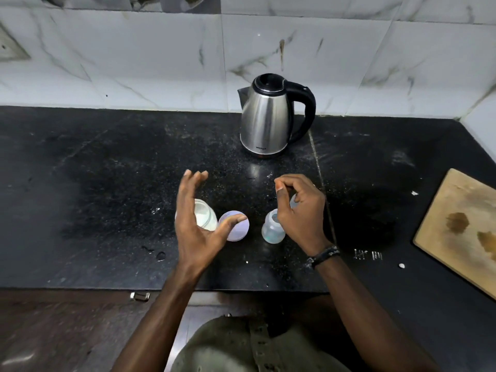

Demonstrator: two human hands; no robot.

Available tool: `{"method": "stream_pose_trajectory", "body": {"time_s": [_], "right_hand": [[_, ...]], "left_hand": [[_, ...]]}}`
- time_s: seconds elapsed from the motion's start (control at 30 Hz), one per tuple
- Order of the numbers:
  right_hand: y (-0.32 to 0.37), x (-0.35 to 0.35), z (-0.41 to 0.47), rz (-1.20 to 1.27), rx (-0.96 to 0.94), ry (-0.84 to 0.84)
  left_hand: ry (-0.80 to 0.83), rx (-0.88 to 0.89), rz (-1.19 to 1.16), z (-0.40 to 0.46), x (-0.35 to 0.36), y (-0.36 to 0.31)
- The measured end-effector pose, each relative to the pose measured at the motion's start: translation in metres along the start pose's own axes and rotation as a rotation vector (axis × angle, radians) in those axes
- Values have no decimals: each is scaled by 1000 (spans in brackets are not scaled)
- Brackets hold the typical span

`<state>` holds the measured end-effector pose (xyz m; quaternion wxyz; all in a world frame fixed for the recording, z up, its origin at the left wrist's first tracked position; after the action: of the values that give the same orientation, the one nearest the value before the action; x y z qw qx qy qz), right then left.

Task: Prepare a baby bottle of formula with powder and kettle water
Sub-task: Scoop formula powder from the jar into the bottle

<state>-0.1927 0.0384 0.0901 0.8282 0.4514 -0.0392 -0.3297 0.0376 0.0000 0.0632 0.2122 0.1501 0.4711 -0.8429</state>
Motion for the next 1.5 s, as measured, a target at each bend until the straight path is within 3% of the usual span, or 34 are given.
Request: {"method": "stream_pose_trajectory", "body": {"time_s": [0.2,0.47,0.73,1.1,1.3,1.5], "right_hand": [[16,46,3,93,-1,125],[18,116,-16,46,98,455],[15,138,-26,-252,263,706],[29,140,-27,-794,141,936],[45,135,-23,-776,114,924],[66,126,-18,-582,108,881]], "left_hand": [[86,-162,2,-9,-19,57],[307,-394,-80,-48,9,119],[206,-326,39,-43,0,113],[265,73,167,-27,0,56],[237,59,105,-27,0,51],[183,-61,3,-29,-7,58]]}}
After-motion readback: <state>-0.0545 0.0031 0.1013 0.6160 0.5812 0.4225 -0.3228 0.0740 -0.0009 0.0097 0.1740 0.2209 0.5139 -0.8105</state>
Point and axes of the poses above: each hand's wrist, its own z-axis towards the middle knuckle, its own x-axis out of the palm, y = z × x, the point moved 9 cm from there along z, towards the middle knuckle, and after that the axes turned 13 degrees about z, right-handed, at the moved point
